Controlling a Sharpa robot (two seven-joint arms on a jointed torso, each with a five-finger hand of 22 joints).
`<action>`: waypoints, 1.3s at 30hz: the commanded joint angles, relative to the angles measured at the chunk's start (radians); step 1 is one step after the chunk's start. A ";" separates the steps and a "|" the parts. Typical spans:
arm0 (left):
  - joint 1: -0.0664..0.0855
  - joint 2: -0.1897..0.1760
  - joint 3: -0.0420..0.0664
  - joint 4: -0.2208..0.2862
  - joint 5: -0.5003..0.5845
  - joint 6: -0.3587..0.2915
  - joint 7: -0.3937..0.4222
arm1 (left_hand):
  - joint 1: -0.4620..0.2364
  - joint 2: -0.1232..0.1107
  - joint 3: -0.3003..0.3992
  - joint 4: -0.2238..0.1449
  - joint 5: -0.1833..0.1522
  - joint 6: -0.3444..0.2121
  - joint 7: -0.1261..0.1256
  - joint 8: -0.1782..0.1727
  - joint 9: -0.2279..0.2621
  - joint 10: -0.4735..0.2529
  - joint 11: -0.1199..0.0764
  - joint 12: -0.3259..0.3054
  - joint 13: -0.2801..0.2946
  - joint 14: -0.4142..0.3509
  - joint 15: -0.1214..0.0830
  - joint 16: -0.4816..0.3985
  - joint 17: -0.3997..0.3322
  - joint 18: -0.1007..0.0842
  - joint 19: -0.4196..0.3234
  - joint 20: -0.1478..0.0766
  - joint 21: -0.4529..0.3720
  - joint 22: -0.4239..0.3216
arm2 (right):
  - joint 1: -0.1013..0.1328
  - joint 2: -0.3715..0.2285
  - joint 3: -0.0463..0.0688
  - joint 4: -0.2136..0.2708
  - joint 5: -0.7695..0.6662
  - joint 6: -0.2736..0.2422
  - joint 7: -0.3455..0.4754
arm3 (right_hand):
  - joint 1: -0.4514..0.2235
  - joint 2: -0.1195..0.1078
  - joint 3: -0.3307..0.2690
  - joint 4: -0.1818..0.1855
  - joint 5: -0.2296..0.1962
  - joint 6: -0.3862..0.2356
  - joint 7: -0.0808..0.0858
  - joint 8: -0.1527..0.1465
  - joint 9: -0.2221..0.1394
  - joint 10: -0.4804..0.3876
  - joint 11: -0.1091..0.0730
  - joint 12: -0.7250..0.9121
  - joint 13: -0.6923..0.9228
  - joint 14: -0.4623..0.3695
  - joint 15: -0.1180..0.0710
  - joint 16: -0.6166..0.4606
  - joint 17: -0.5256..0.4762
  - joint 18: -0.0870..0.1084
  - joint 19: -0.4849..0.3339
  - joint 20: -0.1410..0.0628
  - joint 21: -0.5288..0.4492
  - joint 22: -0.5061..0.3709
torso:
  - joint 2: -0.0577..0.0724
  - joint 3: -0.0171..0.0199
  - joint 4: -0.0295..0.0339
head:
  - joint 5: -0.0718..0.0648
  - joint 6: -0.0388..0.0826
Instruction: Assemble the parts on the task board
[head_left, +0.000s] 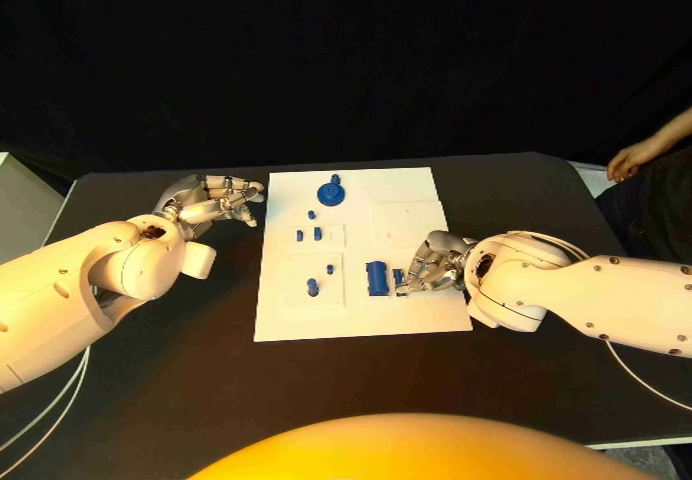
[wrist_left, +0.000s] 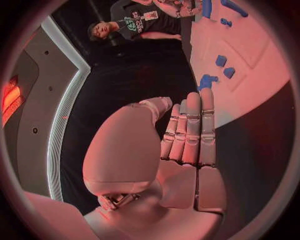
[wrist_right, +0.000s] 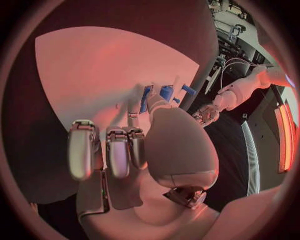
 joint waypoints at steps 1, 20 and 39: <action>0.000 0.003 0.001 0.002 -0.003 0.013 0.009 | -0.002 0.010 0.001 0.005 0.003 -0.003 -0.004 0.005 -0.001 -0.004 0.000 0.004 0.001 0.003 -0.003 0.000 -0.001 0.007 0.008 -0.002 -0.007 -0.002 | -0.002 -0.001 0.000 -0.002 -0.022 -0.004 0.003 | 0.019 -0.006 0.001 -0.005 -0.006 0.008 0.000 -0.006 -0.002 0.102 -0.006 0.003 0.263 0.106 -0.001 0.004 0.263 -0.012 0.083 -0.003 0.000 0.207 | 0.000 -0.0001 -0.0007 | 0.000 0.001; -0.005 0.004 0.001 0.000 -0.002 0.012 0.010 | -0.001 0.010 0.001 0.007 0.003 -0.003 -0.004 0.006 -0.001 -0.004 0.000 0.006 0.001 0.003 -0.003 0.000 -0.001 0.007 0.008 -0.002 -0.008 -0.003 | -0.002 -0.038 0.006 0.018 -0.024 -0.030 0.040 | 0.088 -0.023 0.005 -0.006 0.014 0.007 0.002 -0.011 -0.008 0.102 -0.005 0.003 0.263 0.106 -0.002 0.004 0.263 -0.010 0.082 -0.004 -0.011 0.205 | -0.001 -0.0001 -0.0011 | 0.001 0.009; -0.016 0.015 0.001 -0.009 0.018 -0.009 0.048 | -0.002 0.007 -0.001 0.008 0.003 -0.007 -0.003 0.005 -0.002 -0.006 0.001 0.008 0.002 0.002 -0.003 0.000 -0.002 0.006 0.009 -0.002 -0.011 -0.005 | 0.008 -0.045 0.022 -0.080 0.238 -0.204 0.349 | 0.092 -0.002 0.008 -0.004 0.128 -0.054 0.035 -0.067 -0.037 0.096 0.023 -0.010 0.257 0.101 0.021 -0.007 0.241 0.003 0.070 0.012 -0.094 0.182 | -0.012 -0.0045 -0.0102 | 0.005 0.039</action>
